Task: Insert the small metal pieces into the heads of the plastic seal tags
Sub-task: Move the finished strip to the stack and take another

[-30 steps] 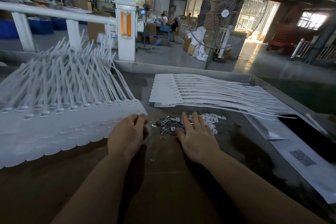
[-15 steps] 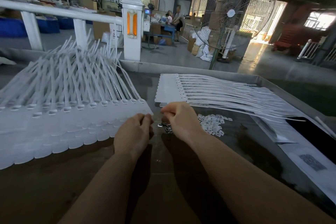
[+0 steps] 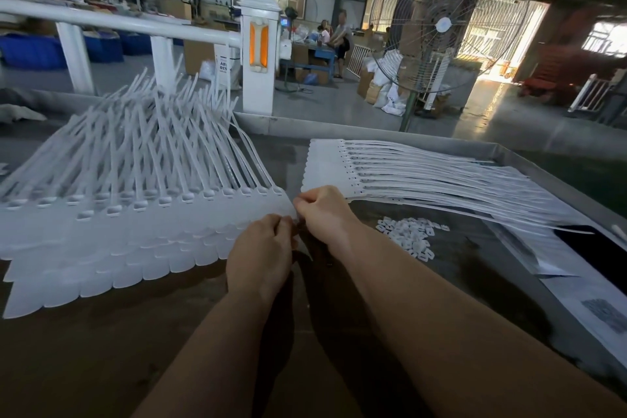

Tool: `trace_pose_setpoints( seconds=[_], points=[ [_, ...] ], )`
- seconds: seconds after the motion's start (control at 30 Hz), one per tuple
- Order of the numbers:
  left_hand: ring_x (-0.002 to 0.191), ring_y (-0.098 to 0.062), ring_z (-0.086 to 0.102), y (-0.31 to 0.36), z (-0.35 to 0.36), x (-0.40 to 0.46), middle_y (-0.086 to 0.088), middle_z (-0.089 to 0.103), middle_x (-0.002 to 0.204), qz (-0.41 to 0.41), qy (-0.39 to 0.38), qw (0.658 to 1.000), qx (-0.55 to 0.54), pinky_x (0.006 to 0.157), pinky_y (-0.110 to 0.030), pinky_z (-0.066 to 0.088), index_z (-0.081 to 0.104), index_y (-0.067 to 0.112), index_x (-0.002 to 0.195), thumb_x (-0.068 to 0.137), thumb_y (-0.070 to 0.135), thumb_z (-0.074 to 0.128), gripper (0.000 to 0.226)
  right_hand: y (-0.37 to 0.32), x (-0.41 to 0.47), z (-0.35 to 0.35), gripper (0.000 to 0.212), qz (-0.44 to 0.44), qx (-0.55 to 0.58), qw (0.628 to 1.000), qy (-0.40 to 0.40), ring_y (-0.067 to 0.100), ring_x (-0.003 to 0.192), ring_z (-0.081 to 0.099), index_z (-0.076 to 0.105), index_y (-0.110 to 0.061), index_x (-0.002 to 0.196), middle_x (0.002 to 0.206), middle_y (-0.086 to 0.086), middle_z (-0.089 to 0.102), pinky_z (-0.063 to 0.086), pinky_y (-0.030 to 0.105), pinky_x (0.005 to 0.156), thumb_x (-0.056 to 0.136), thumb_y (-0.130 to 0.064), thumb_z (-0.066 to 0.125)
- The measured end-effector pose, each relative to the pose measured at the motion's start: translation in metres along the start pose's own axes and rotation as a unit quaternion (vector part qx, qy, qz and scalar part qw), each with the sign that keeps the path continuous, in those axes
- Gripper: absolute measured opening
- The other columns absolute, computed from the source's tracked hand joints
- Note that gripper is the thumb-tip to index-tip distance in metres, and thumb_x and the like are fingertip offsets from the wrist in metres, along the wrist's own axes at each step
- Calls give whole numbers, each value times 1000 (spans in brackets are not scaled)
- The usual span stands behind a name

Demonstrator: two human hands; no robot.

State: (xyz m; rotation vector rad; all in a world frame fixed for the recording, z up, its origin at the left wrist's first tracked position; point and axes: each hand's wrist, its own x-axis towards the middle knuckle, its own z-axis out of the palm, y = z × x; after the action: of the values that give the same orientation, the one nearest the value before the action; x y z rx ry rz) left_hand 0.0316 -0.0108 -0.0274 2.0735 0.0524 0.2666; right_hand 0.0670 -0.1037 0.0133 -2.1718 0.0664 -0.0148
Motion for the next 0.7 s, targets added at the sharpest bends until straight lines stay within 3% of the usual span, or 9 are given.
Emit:
trace_pose_setpoints(
  seconds=[0.1, 0.33, 0.6, 0.7],
  points=[
    [84, -21, 63, 0, 0, -1, -3, 68, 90, 0, 2, 1000, 10, 80, -42, 50, 67, 16, 95, 97, 29, 38, 32, 0, 2, 2, 23, 22, 30, 999, 12, 23, 76, 56, 67, 1, 101, 87, 17, 63, 45, 31, 71, 92, -14, 52],
    [89, -20, 62, -1, 0, -1, -2, 69, 94, 1, 6, 1000, 19, 81, -40, 48, 67, 16, 97, 97, 30, 39, 32, -3, 5, 4, 24, 33, 18, 999, 18, 25, 73, 56, 65, 7, 97, 81, 18, 59, 44, 31, 68, 91, -11, 51],
    [82, -17, 62, -2, 1, -1, 1, 66, 84, -8, -4, 1000, 5, 80, -42, 52, 64, 20, 91, 98, 34, 38, 31, -6, 7, 5, 23, 55, 86, 994, 37, 24, 71, 51, 63, 12, 99, 77, 18, 53, 40, 32, 64, 88, -6, 54],
    [78, -17, 62, -2, 0, -1, 1, 66, 80, -7, -1, 1000, 2, 78, -43, 52, 63, 21, 87, 98, 34, 38, 31, -7, 6, 5, 18, 77, 143, 986, 26, 23, 59, 50, 64, 8, 98, 69, 15, 53, 43, 31, 60, 88, -5, 57]
  ],
)
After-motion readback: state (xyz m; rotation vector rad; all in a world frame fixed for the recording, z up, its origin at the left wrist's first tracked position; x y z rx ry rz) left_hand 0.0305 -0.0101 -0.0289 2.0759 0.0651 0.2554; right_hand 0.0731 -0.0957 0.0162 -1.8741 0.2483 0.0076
